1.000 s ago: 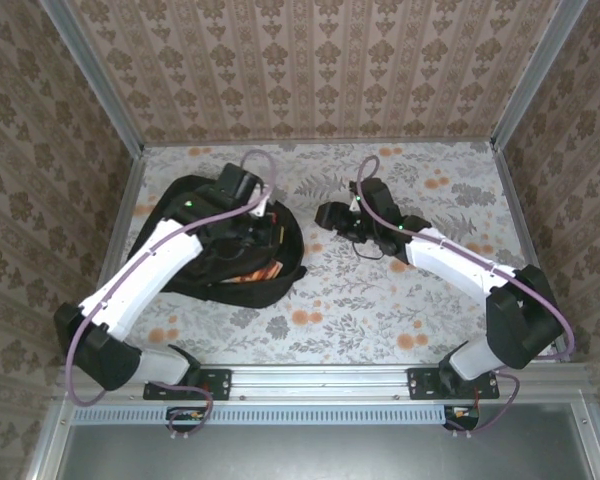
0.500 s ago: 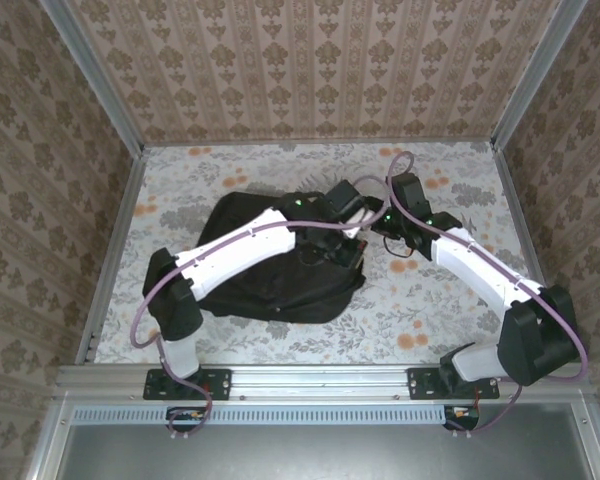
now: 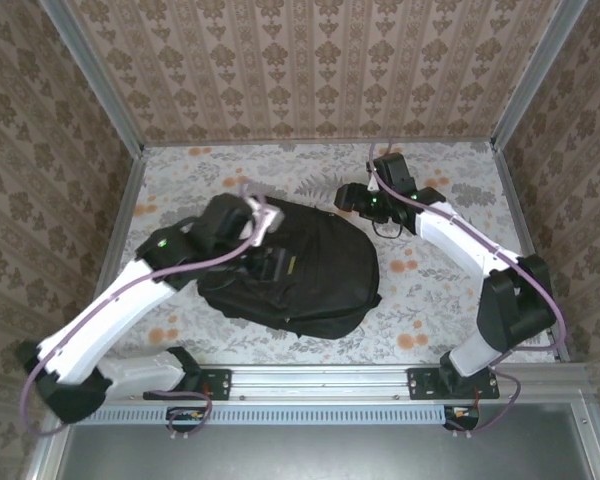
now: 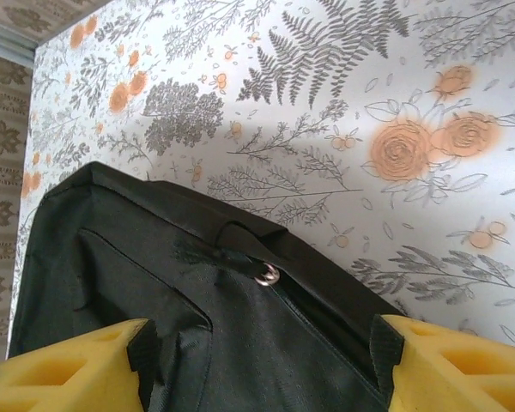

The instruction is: Pack the student bag

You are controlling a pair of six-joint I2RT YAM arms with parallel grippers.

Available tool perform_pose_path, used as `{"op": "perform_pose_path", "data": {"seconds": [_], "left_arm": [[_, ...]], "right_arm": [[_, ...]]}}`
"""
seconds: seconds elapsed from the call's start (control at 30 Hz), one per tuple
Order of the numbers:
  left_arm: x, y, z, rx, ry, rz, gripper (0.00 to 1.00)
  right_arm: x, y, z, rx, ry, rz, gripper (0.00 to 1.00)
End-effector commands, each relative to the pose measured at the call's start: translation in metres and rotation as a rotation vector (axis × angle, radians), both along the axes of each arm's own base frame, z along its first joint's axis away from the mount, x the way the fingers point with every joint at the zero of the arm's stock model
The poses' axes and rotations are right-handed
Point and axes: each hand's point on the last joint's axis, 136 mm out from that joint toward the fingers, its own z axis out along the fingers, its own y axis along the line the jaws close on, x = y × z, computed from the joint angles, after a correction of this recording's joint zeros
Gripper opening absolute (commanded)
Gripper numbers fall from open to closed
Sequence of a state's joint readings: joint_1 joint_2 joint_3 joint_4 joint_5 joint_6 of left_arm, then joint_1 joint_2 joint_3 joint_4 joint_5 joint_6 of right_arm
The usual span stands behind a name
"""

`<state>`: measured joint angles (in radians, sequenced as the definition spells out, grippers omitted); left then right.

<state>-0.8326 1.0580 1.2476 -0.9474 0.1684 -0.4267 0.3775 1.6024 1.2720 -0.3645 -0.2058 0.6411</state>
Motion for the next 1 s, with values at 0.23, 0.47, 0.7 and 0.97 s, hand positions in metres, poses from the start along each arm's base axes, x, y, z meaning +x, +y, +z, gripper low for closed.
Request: {"op": "perform_pose_path", "data": {"seconds": [0.23,0.47,0.7,0.97], "left_arm": [[-0.081,0.080,-0.118,0.210,0.408,0.172,0.00],[-0.084,0.103,-0.153,0.391,0.443,0.238,0.00],[-0.045,0.086,-0.173,0.384,0.441,0.350,0.00],[0.013,0.098,-0.176,0.346,0.369,0.499,0.00]], "right_arm": [[0.011,-0.008,-0.036,-0.131,0.096,0.008,0.67],[0.016,-0.006,-0.064,-0.172,0.154,0.031,0.67],[0.012,-0.014,-0.073,-0.190,0.168,0.019,0.67],[-0.005,-0.017,-0.079,-0.095,0.195,-0.005,0.67]]}}
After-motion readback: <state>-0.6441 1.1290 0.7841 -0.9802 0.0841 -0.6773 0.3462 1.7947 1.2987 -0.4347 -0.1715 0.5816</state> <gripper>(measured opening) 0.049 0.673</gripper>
